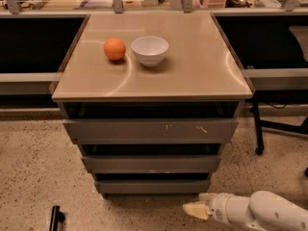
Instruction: Open bottom drawer
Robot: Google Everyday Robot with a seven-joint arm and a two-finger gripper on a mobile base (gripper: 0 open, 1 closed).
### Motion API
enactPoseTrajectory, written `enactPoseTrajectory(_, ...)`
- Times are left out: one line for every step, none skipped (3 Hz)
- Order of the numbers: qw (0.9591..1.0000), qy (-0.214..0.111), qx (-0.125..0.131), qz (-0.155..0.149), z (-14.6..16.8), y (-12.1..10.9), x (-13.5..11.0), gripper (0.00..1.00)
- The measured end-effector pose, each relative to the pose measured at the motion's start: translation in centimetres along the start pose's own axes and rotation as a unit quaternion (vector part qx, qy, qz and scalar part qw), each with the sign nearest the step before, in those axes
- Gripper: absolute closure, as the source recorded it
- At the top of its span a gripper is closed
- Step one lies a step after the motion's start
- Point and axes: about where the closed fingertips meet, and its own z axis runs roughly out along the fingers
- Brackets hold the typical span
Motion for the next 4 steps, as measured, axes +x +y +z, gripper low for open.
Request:
enactPoseTrajectory(1.0, 0.0, 0.0, 0.0, 0.0, 0.0, 0.0, 0.65)
enactPoseTrajectory(1.0, -0.003, -0.003, 0.006, 0.5, -0.1, 0.1, 0.89)
enactPoseTrajectory(0.9993, -0.027, -0.013, 0.022, 3.6, -1.1, 0.4, 1.0)
enactPoseTrajectory(0.996, -0.077, -0.046, -0.007, 8.6, -2.6, -1.7, 1.0)
